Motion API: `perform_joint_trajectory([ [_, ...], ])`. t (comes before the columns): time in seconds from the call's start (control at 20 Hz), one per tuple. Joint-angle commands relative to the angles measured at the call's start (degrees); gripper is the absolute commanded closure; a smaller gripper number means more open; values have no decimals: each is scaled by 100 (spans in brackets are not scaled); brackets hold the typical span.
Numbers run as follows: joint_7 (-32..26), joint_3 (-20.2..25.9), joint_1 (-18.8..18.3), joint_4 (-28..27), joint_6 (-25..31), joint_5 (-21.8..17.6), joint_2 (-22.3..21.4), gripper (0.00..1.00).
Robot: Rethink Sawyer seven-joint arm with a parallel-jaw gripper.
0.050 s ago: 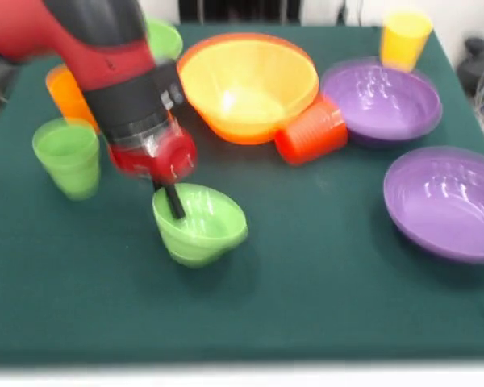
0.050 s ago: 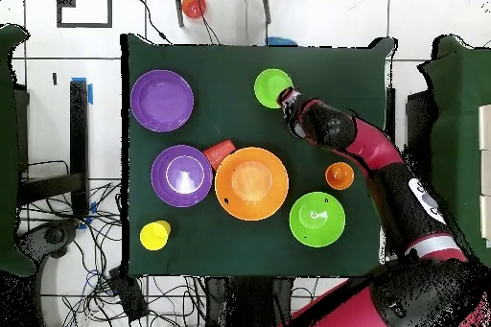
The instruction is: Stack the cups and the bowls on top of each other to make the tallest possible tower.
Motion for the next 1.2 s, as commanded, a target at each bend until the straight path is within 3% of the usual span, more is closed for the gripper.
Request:
perform_joint_trajectory([
  [0.05, -487, -405, 310, -198, 389, -503, -25, 100],
  [0.6, -538, -441, 322, -157, 228, -565, -7, 100],
  [0.65, -554, -423, 310, -131, 145, -600, 10, 0],
  [1.2, -618, -354, 302, -251, 221, -694, 28, 0],
])
